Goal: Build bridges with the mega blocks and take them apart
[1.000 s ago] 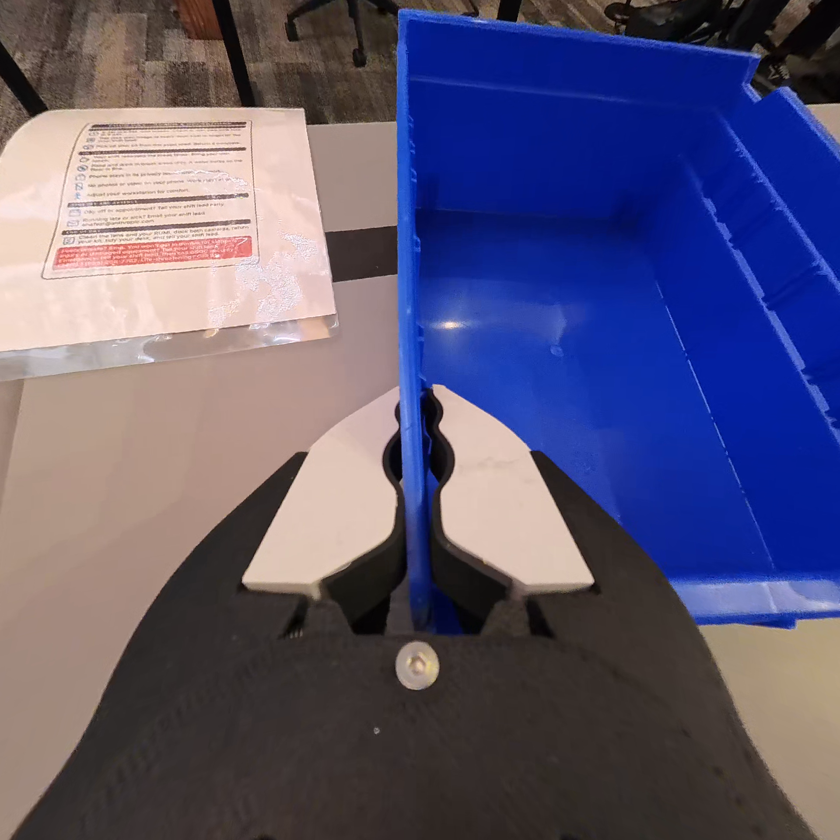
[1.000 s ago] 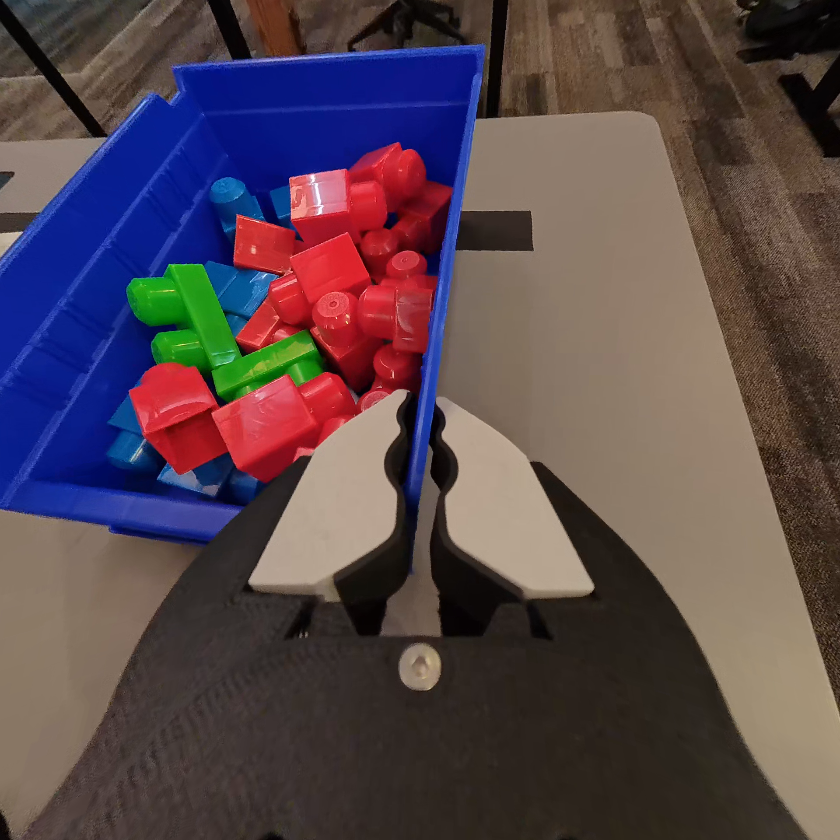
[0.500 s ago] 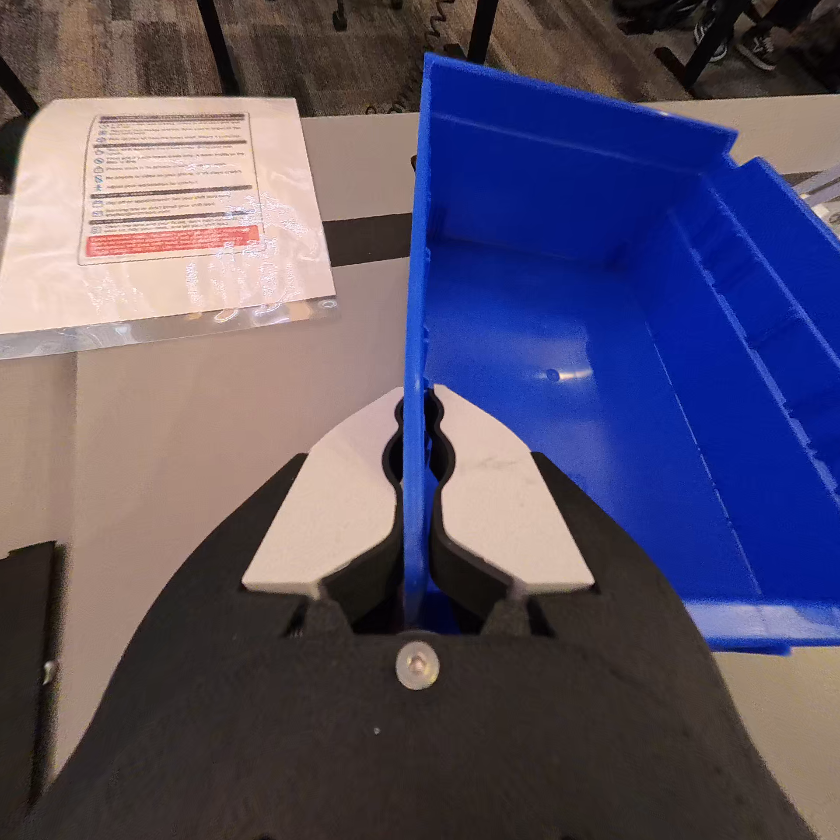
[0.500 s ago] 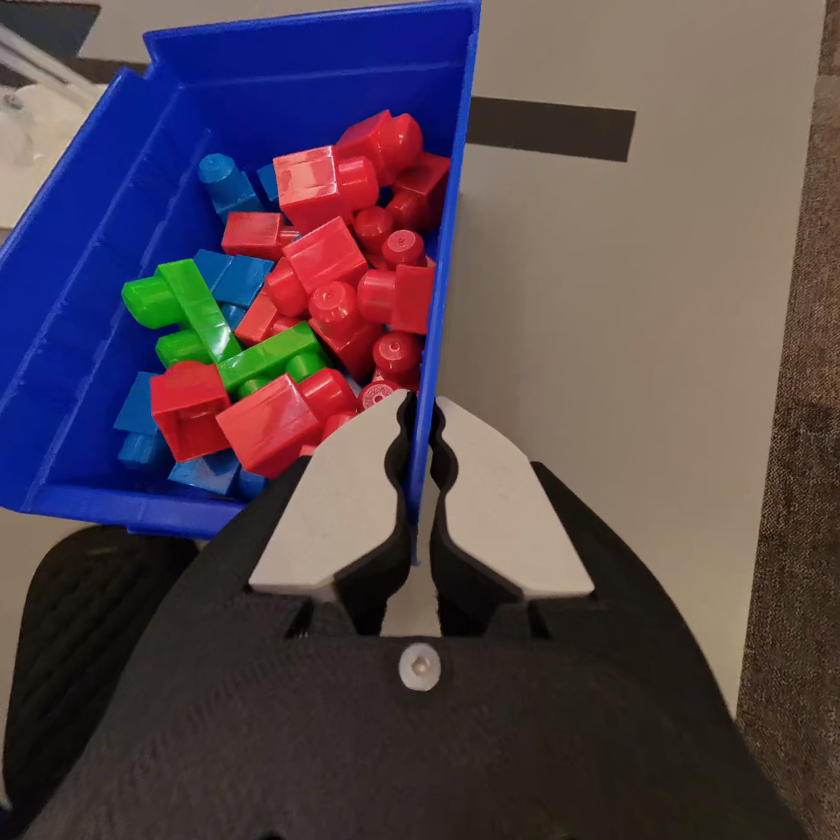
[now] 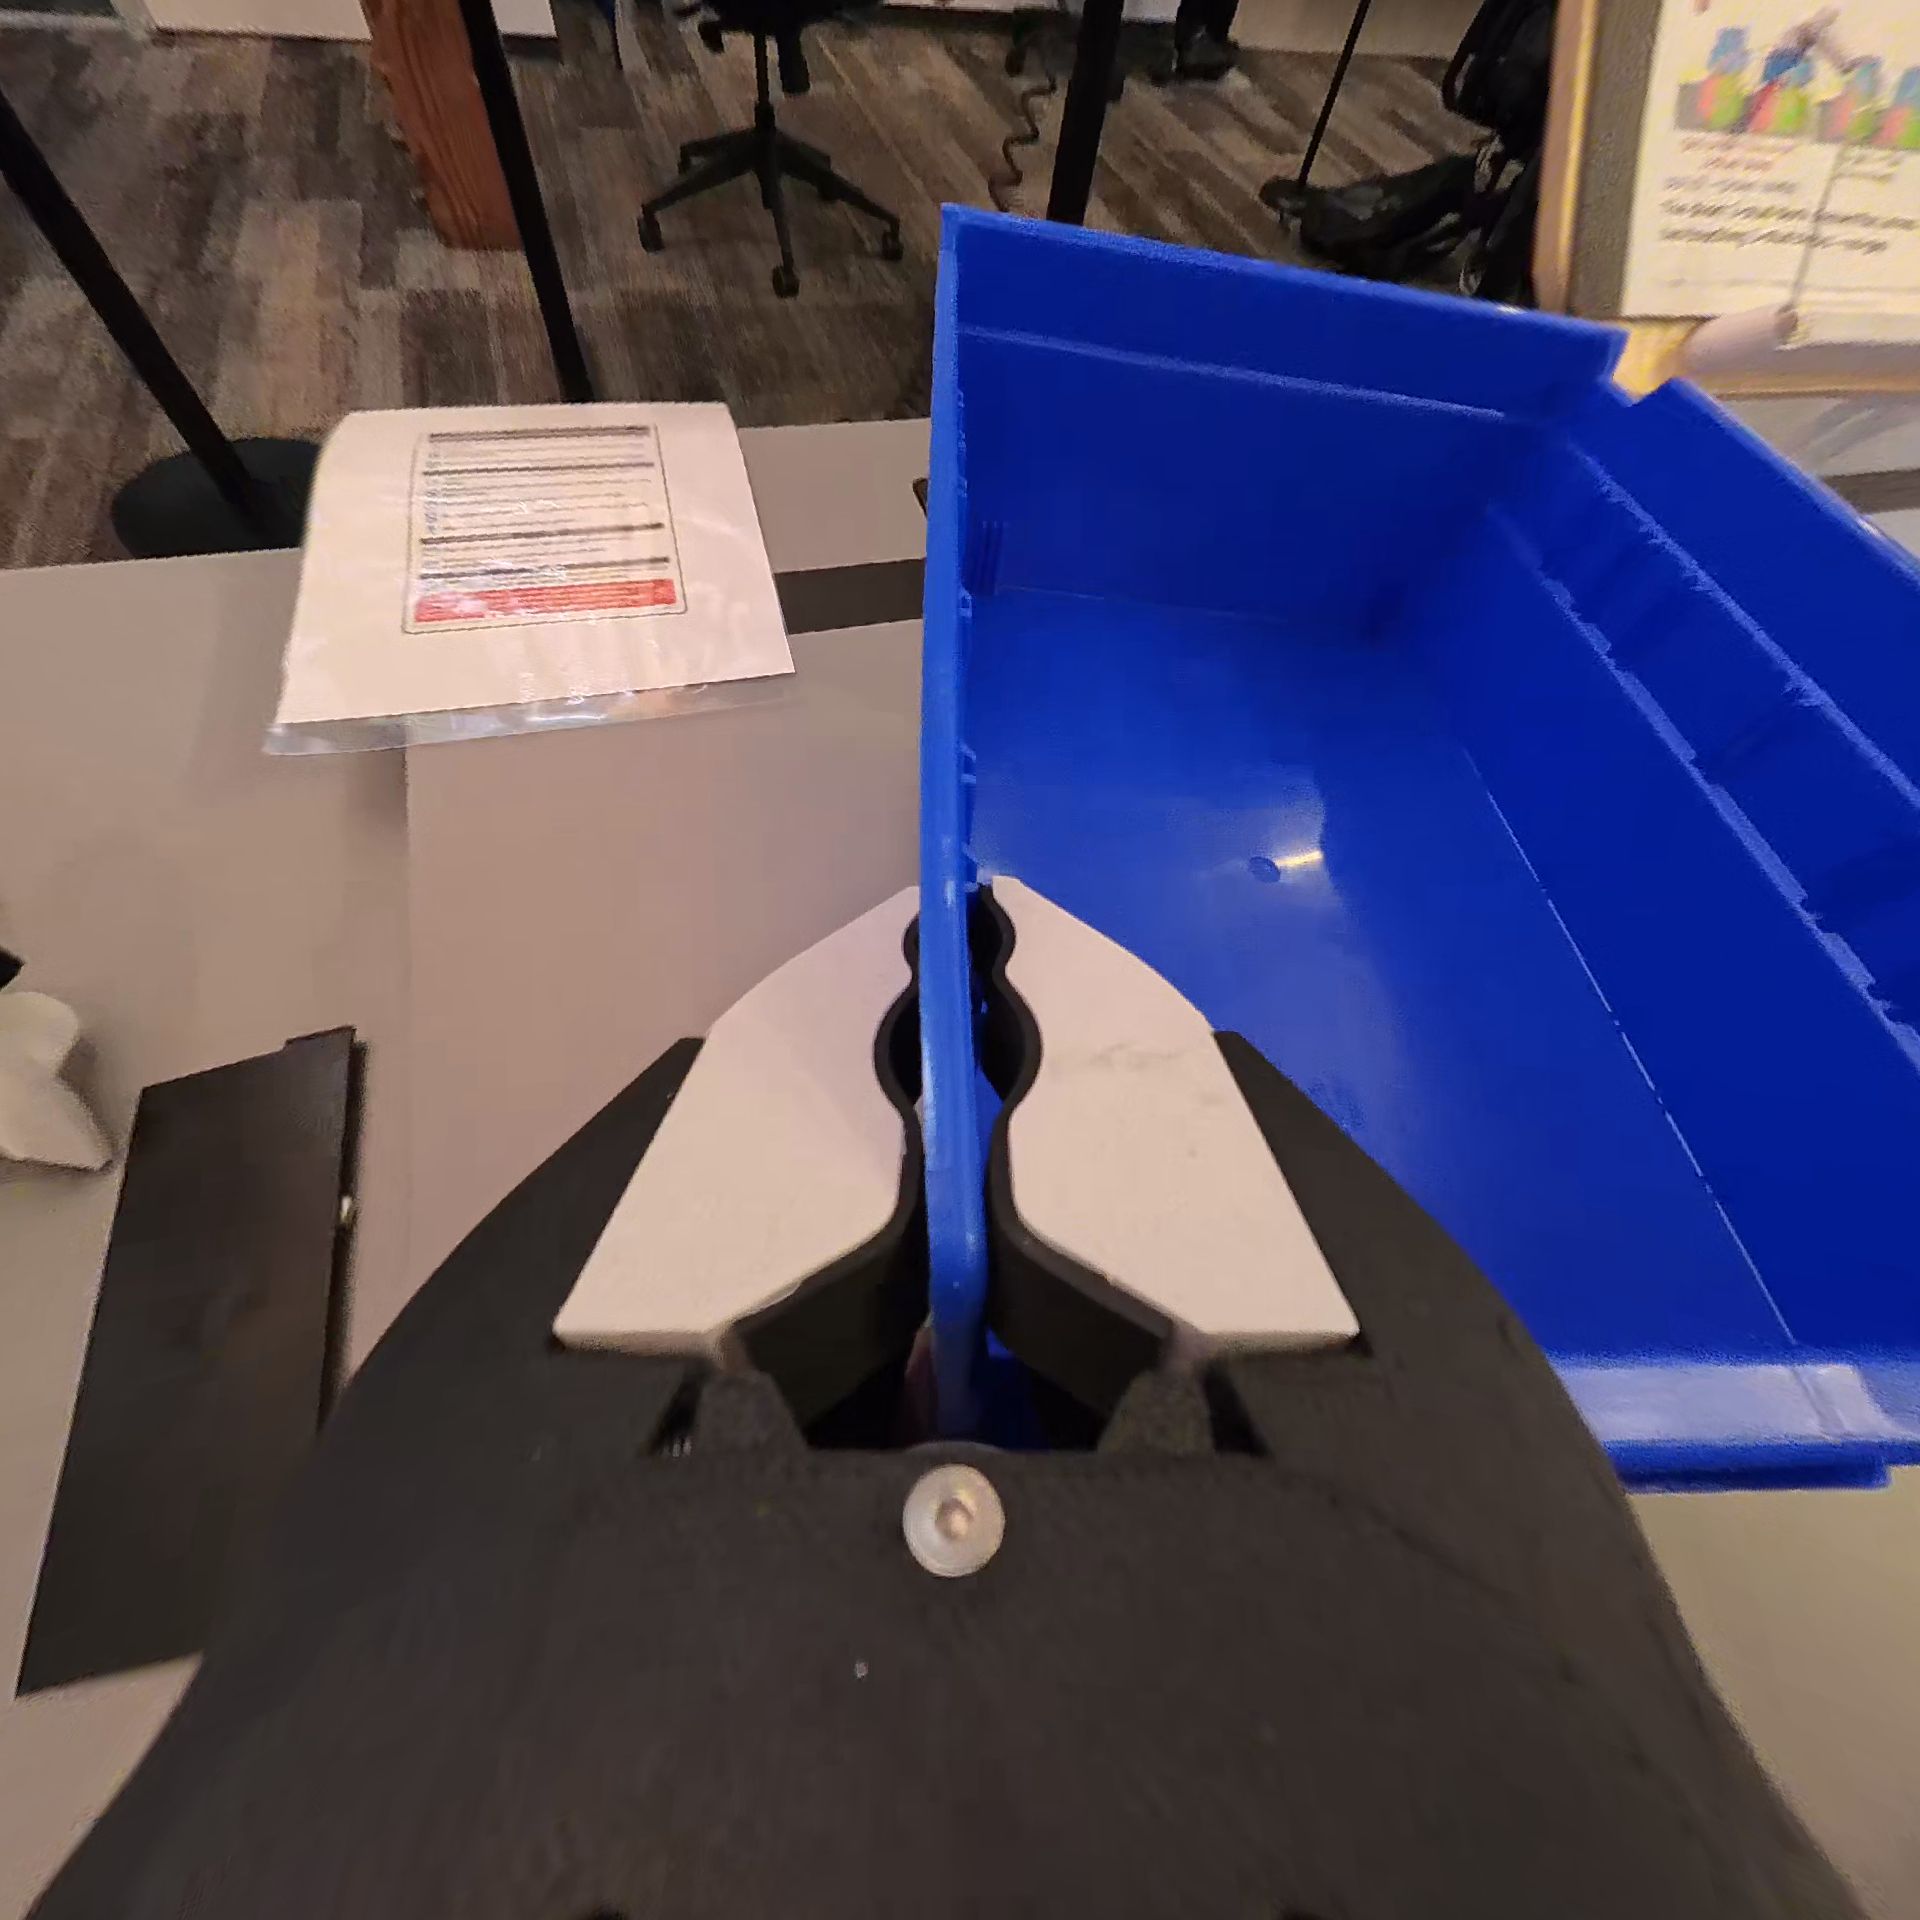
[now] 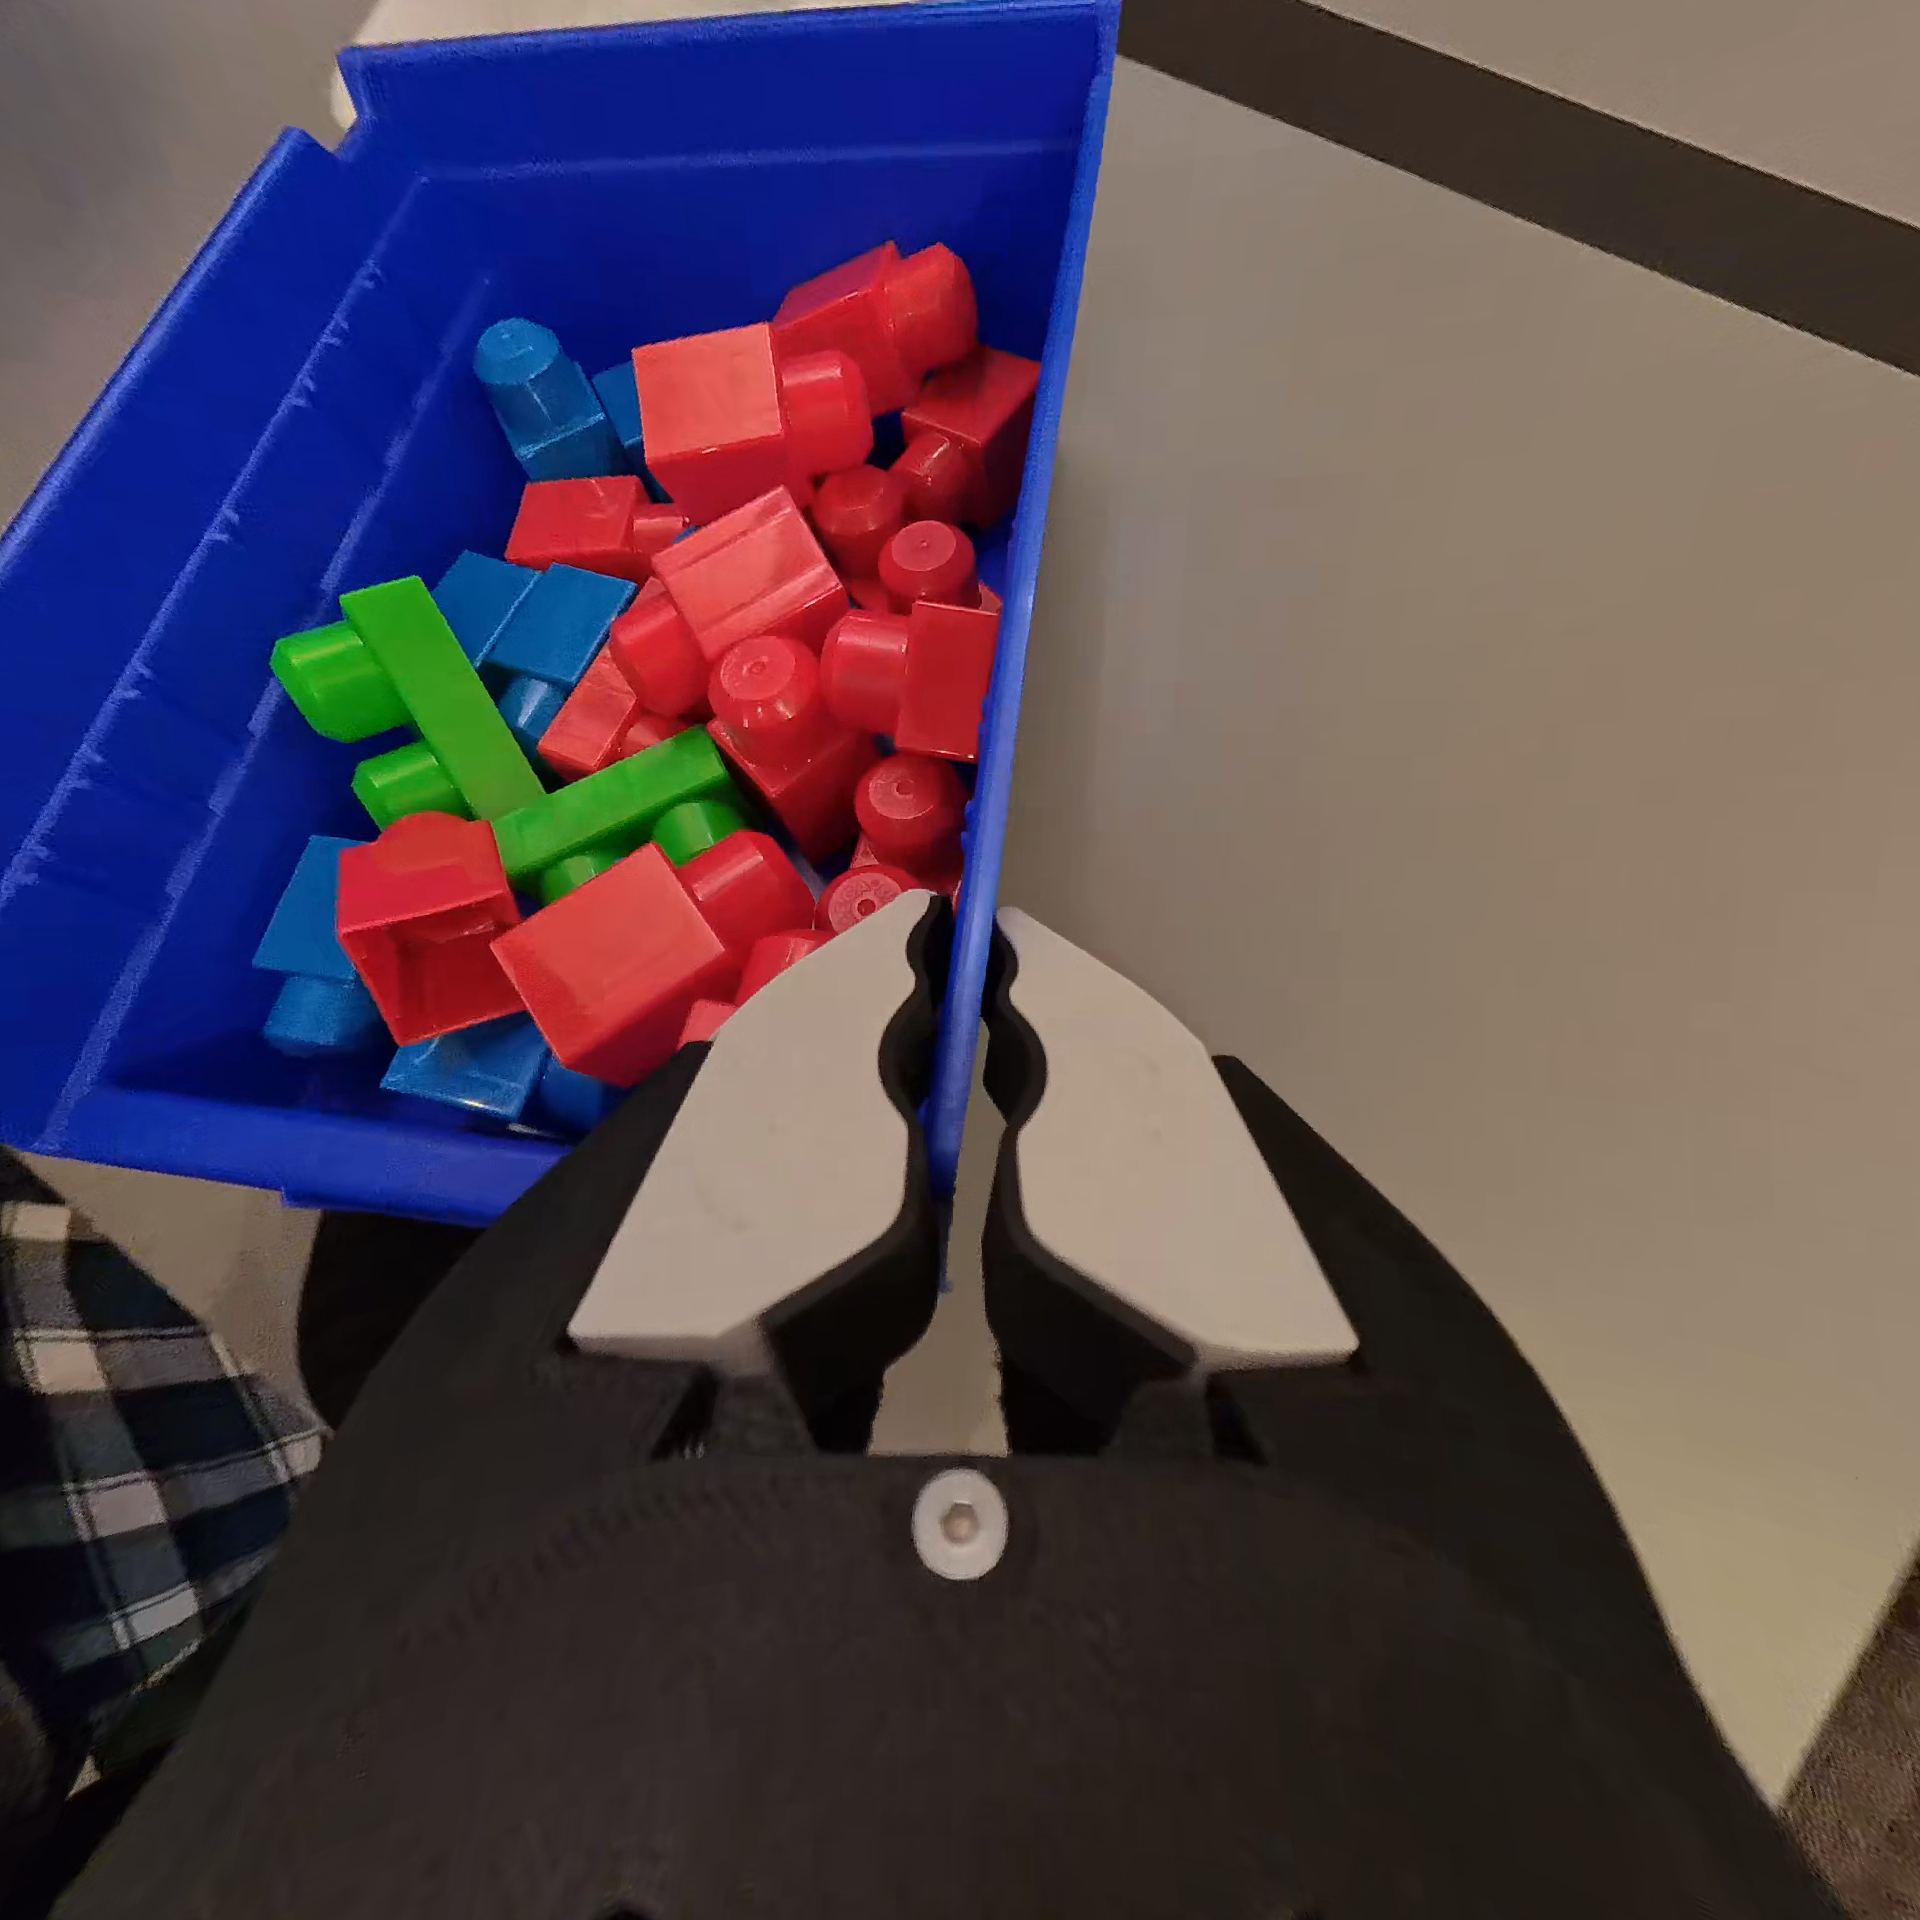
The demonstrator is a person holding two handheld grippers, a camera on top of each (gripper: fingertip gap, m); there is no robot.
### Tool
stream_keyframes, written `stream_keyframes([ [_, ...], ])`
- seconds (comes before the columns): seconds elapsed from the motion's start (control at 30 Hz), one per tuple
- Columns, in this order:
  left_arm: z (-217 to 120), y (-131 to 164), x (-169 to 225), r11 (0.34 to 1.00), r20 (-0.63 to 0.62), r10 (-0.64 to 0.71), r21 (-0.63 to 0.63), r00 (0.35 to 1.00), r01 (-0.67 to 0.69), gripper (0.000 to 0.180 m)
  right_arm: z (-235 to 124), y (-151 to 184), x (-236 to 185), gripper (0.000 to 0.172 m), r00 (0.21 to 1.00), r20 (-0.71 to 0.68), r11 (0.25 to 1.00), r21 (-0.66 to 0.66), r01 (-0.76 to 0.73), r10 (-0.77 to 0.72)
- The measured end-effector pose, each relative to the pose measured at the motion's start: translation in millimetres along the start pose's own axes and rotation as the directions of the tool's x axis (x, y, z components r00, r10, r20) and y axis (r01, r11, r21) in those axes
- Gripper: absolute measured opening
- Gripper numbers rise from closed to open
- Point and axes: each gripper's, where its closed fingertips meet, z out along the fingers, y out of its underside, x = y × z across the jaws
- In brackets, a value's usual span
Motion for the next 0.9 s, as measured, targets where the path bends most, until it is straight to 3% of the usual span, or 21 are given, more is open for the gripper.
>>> stream_keyframes([
  [0.2, -62, 2, 7, 0.997, 0.02, 0.003, 0.078, 1.0, -0.005, 0.004, 28, -16, -75, 0.005, 0.985, 0.122, 0.992, -0.009, 0.123, -0.121],
  [0.4, -108, 8, 10, 0.988, 0.058, -0.021, 0.156, 0.998, 0.011, 0.004, 82, -40, -158, 0.005, 0.955, 0.228, 0.981, 0.003, 0.193, -0.189],
  [0.7, -150, 23, -6, 0.975, 0.106, -0.084, 0.216, 0.991, 0.059, 0.005, 178, -88, -250, 0.005, 0.939, 0.3, 0.986, 0.07, 0.152, -0.166],
  [0.9, -169, 24, -22, 0.965, 0.136, -0.103, 0.255, 0.985, 0.066, 0.004, 208, -114, -281, 0.005, 0.94, 0.291, 0.981, 0.125, 0.148, -0.178],
])
